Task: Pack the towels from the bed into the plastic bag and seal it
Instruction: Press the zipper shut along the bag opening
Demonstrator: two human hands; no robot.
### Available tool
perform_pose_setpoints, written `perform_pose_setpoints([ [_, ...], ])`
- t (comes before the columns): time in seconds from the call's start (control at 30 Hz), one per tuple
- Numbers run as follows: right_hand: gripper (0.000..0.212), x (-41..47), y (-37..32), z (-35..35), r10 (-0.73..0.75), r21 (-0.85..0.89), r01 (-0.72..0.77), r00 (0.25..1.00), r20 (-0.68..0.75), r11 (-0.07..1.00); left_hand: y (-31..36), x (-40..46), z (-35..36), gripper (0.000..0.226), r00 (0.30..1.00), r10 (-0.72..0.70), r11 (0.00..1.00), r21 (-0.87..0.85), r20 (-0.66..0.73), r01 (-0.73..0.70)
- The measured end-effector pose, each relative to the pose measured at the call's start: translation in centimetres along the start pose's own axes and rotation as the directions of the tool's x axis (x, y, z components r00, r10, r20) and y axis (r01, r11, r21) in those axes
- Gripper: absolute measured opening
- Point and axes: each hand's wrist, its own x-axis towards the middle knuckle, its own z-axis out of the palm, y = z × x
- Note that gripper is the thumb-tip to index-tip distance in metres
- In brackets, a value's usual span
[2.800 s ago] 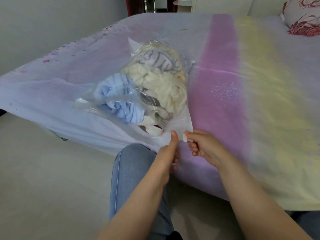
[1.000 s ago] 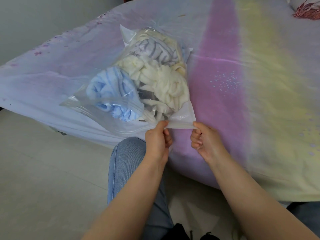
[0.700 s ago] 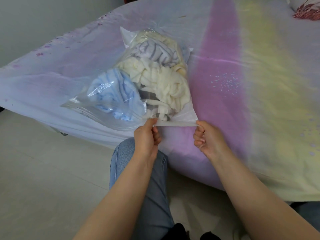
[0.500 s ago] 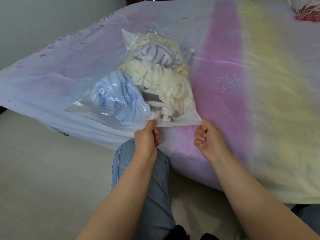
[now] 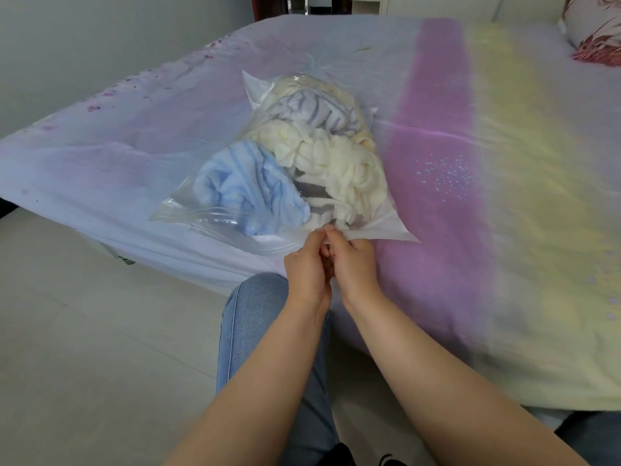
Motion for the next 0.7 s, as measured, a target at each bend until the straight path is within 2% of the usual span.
perform_pose_setpoints([
  [0.2, 0.038, 1.6, -2.0, -2.1, 0.036, 0.222, -0.008, 0.991, -0.126, 0.975, 0.3, -0.4, 2.0, 0.040, 0.998, -0.064, 0.994, -0.088, 0.015, 0.066],
  [0.43, 0.040, 4.0, -2.4, -4.7, 0.069, 0.249, -0.024, 0.982, -0.176, 0.968, 0.8, 0.6, 0.3, 0.039, 0.995, 0.008, 0.994, -0.106, -0.098, -0.019],
  [0.7, 0.035, 5.1, -2.8, -6.1, 0.076, 0.223, -0.018, 0.964, -0.256, 0.975, 1.6, 0.4, -1.5, 0.039, 0.986, 0.120, 0.992, -0.023, -0.116, -0.123],
])
